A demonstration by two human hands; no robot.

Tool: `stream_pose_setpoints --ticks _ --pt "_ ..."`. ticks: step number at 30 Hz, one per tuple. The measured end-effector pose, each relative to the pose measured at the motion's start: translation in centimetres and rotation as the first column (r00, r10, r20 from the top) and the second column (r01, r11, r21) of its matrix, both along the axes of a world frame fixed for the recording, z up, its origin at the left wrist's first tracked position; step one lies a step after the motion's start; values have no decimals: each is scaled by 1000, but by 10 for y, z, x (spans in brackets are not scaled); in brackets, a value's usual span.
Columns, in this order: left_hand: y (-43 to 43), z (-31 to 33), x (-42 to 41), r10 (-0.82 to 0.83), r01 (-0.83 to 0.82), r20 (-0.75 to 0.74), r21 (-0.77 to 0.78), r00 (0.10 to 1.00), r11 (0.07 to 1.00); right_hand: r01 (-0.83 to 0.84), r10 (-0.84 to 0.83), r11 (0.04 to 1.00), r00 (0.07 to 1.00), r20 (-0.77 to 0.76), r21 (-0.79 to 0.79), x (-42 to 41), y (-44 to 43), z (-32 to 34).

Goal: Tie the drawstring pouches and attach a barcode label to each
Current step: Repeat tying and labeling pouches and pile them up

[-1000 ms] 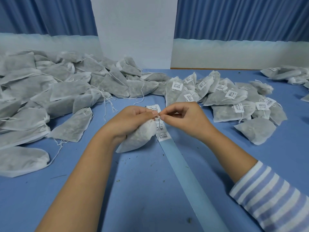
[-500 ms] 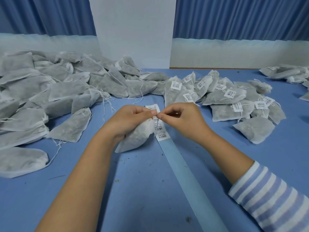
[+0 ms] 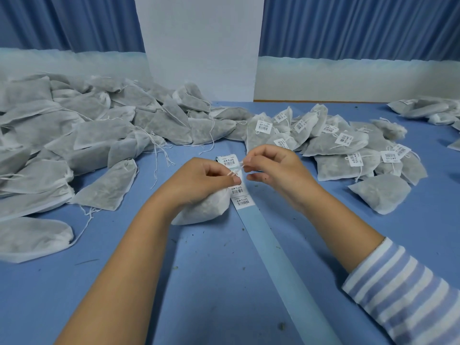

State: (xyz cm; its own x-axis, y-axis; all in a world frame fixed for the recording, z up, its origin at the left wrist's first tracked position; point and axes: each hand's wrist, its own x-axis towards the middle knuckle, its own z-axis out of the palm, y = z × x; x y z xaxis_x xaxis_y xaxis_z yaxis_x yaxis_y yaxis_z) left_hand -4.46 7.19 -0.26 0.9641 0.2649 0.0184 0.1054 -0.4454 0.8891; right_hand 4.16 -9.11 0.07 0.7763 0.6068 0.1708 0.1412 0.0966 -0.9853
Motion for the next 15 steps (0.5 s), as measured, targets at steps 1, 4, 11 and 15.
stream_pose_setpoints --ticks 1,4,11,15 --pt "0 0 0 -4 4 3 -1 1000 1000 9 -9 1000 1000 -24 0 1 -1 1" --pt "-1 0 -1 -18 19 21 -12 1000 1000 55 -56 998 997 -53 -7 6 -2 4" --pt "-6 -1 1 -46 46 49 14 998 999 151 -149 988 987 -61 27 8 1 1" --pt "-9 0 1 -52 51 74 23 996 998 189 -186 981 980 -68 39 9 2 -1"
